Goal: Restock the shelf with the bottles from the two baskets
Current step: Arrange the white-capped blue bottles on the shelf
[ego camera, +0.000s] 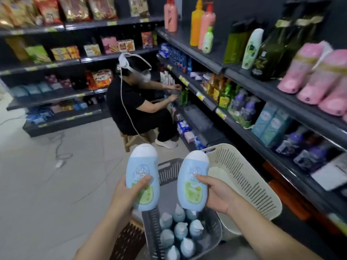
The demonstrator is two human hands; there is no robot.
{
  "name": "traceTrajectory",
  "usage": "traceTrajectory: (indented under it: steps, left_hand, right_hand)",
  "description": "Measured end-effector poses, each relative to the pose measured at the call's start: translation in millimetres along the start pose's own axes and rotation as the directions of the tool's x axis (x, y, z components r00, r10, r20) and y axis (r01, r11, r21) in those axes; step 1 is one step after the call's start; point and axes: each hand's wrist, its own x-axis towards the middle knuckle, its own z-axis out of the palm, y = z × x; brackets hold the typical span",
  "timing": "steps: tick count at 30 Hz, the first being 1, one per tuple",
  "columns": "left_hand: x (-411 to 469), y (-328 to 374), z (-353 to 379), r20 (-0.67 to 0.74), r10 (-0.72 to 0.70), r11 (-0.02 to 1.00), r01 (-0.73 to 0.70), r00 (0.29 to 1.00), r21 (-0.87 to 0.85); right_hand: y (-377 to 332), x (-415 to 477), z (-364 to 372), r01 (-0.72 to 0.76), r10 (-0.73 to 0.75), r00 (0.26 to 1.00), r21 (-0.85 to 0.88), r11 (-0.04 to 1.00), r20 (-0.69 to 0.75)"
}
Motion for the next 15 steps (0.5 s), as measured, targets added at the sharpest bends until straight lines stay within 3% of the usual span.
traceTrajectory:
  steps: [3,7,11,15]
  left_hand:
    - [-14,6,18,0.161,0.015,0.999,-0.02,0.987,0.027]
    - [-38,4,61,0.314,0.048,0.996,-0.07,0.948,0.058]
    - [-74,-1,126,0.488,0.06,0.99,-0.113,0.871,0.079]
    - [-124,-6,196,0.658,0.04,0.983,-0.148,0.752,0.109]
  right_hand:
    - [24,-51,-1,0.128,-0.116,0.981,0.07,0.989,-0.156]
    - [52,-125,-11,0.352,-0.287,0.898,0.151,0.924,-0.335]
    - [75,-214,-41,0.56,-0.444,0.754,0.12,0.82,-0.484]
    - [95,-314,-67,0.676,-0.547,0.572,-0.025,0.736,-0.611]
